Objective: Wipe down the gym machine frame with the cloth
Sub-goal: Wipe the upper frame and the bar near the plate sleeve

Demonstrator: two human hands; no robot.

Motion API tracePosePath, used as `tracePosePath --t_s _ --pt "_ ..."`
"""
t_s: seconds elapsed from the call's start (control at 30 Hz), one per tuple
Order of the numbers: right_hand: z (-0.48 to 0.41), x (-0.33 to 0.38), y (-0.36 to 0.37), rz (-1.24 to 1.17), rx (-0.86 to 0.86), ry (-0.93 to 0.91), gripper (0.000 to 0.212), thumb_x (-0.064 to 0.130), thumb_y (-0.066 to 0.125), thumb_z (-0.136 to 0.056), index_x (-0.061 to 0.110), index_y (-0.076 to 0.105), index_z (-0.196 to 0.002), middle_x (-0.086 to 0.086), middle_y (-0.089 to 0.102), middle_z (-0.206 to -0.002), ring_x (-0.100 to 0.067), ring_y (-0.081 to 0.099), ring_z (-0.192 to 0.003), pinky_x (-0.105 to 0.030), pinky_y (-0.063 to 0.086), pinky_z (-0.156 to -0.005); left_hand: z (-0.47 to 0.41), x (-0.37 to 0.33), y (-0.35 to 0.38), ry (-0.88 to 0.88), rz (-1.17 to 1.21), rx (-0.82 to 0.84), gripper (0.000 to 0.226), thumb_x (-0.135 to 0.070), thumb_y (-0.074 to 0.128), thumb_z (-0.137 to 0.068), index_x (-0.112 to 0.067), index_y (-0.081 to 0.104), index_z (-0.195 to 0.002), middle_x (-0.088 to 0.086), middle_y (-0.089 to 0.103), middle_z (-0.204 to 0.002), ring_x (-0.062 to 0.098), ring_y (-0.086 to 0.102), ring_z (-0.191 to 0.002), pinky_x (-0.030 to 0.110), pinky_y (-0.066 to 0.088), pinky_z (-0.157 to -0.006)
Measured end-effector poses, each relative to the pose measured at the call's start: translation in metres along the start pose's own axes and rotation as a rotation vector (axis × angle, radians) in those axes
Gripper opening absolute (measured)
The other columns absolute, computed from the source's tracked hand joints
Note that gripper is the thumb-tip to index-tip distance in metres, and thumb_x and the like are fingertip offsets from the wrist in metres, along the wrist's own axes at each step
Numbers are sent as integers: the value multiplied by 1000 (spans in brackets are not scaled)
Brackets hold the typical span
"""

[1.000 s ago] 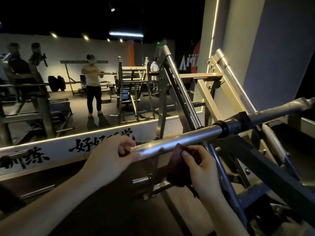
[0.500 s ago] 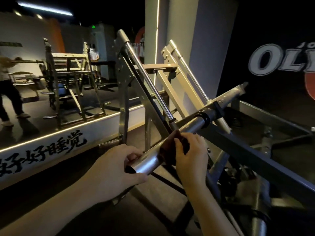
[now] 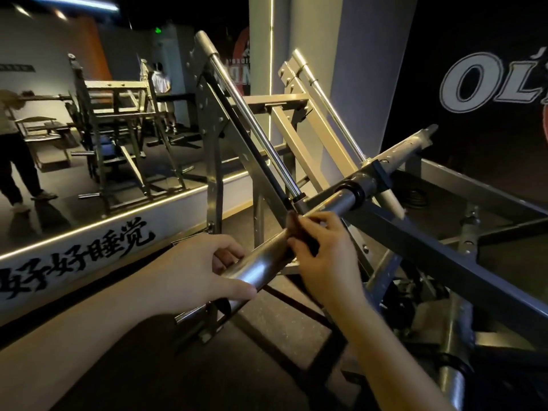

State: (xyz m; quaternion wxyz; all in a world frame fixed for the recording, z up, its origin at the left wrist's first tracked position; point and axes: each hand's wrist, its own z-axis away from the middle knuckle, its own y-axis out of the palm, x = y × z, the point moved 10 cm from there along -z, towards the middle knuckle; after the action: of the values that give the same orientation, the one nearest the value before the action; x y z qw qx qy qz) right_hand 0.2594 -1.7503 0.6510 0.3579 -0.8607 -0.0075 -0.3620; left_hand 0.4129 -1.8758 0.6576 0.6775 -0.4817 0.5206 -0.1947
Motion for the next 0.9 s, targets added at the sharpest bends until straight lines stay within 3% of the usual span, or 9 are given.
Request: tracePosePath --t_s 0.13,0.27,0.33,0.5,0.57,0.63,0.73,0.8,0.9 --pt "-18 -22 -9 59 -71 -13 46 30 60 -98 23 53 -143 11 40 -142 -1 42 -125 -38 51 -106 -8 2 2 -4 7 -14 50 -62 80 -71 -48 57 -113 -22 59 -109 1 57 -100 21 46 -80" --pt "51 57 20 -15 147 -406 50 26 61 -95 26 52 -144 10 41 -146 -4 41 -134 -27 43 -110 -10 5 5 15 94 -11 62 -77 75 -55 -42 65 -106 -20 64 -102 0 59 -98 27 47 -84" --pt "44 60 20 24 174 -491 48 26 61 -96 25 54 -143 8 44 -145 -7 43 -133 -28 43 -110 -11 5 5 25 87 -16 58 -76 76 -57 -43 66 -103 -21 64 -100 0 59 -97 27 46 -84" --pt "-55 -29 -13 159 15 -76 44 24 59 -100 18 54 -143 1 41 -145 -15 44 -132 -44 47 -110 -11 6 4 -9 32 -24 53 -61 81 -68 -43 61 -113 -18 59 -109 3 58 -99 23 45 -79" --pt "-45 -15 -8 182 38 -129 43 25 59 -99 18 55 -142 3 41 -143 -9 42 -129 -42 47 -110 -11 5 4 -5 47 -4 59 -69 80 -61 -42 62 -111 -18 61 -107 4 59 -97 24 47 -79" --pt "-9 27 2 116 111 -308 43 29 56 -97 21 58 -139 7 44 -139 -3 42 -125 -33 47 -108 -13 3 3 10 77 13 69 -81 77 -51 -41 65 -107 -17 65 -100 2 61 -92 25 49 -79" --pt "23 56 13 56 253 -483 41 31 53 -95 24 60 -136 9 50 -134 -4 47 -121 -24 46 -102 -16 -1 3 32 112 6 63 -78 75 -53 -38 69 -100 -17 68 -90 0 63 -85 28 51 -78" --pt "-14 28 5 131 179 -422 41 32 53 -97 26 59 -137 9 49 -134 -5 44 -124 -31 44 -106 -17 0 2 10 87 -4 56 -74 79 -62 -39 67 -104 -16 68 -95 2 64 -89 28 54 -83" --pt "-73 -36 -20 333 44 -151 37 29 57 -100 25 60 -137 5 52 -136 -16 43 -128 -47 39 -113 -19 -3 0 -14 60 -19 56 -68 74 -59 -39 66 -107 -16 66 -101 3 63 -94 23 52 -83"
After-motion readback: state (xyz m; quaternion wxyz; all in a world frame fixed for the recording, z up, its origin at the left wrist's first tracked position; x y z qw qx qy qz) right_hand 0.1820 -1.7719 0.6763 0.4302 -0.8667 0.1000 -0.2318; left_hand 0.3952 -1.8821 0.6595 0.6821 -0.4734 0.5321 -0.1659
